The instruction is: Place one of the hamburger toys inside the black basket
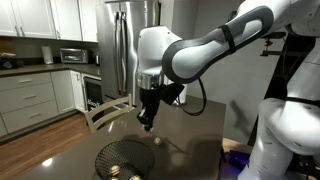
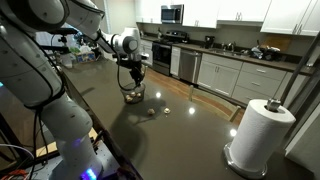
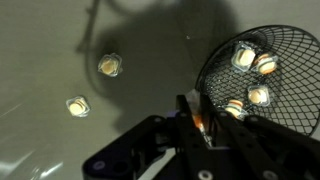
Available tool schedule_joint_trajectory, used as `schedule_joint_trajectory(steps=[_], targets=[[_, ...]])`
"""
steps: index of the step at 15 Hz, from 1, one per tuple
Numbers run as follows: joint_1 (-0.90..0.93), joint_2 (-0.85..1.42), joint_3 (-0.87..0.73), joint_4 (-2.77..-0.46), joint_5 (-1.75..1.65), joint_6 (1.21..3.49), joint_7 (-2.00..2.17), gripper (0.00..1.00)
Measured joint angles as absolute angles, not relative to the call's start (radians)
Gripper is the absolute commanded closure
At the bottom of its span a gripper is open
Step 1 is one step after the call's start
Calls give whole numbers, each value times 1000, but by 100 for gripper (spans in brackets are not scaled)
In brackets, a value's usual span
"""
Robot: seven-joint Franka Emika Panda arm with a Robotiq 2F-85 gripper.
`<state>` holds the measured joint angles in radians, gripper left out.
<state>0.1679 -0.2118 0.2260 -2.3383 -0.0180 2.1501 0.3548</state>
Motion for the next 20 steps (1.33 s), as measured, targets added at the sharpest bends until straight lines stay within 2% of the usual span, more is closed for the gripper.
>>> schedule_joint_trajectory(steps=[20], targets=[[272,-90,280,-2221,1,2125,-19,96]])
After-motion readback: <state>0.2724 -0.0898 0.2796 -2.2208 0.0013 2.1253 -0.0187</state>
